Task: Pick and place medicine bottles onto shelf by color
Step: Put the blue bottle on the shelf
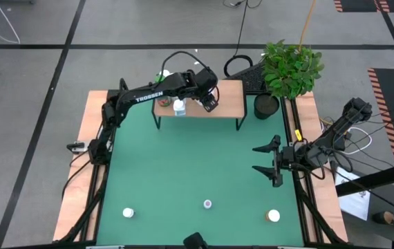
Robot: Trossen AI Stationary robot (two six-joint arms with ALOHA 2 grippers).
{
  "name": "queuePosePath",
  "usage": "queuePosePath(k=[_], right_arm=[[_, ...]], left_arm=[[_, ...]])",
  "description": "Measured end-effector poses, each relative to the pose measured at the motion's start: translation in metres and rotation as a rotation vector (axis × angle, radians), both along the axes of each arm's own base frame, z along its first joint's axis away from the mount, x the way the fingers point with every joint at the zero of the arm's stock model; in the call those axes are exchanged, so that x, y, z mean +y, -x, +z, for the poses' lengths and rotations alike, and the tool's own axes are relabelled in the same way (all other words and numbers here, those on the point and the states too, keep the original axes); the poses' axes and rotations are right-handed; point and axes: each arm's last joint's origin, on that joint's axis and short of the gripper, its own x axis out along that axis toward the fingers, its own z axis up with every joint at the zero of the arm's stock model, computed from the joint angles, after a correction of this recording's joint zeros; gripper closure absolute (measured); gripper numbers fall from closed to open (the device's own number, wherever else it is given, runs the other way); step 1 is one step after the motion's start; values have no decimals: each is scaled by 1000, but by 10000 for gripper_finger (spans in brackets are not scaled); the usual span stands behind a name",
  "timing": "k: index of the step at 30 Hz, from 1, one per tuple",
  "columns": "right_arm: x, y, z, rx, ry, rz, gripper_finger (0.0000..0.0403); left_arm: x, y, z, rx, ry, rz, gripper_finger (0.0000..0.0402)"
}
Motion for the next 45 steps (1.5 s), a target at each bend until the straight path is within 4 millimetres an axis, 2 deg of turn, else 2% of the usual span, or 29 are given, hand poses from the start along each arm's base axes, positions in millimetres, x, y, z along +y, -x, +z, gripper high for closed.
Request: queuePosePath(k=[9,14,18,26,30,34,38,45], right_arm=[[0,0,0,0,4,0,90],[0,0,0,0,10,0,90],[0,0,0,0,15,0,90],[0,0,1,-2,22,0,90],[0,-1,0,1,10,-3,90],[0,-4,-3,12,-10,-21,90],[-2,-11,-7,33,-28,-56,90],[-3,-30,-14,28,-40,-135,90]], left_arm=[[-1,-2,-3,5,9,-8,104],[-1,-6,-12,25,28,-37,91],[-1,-6,-12,24,27,-37,104],[-1,-6,-12,22,27,-35,171],[-1,-8,-11,-9,28,-20,167],[-10,-9,0,-43,-17,2,155],[-30,-10,23,-116,-87,4,161],[-92,-14,77,-381,-192,-11,168]])
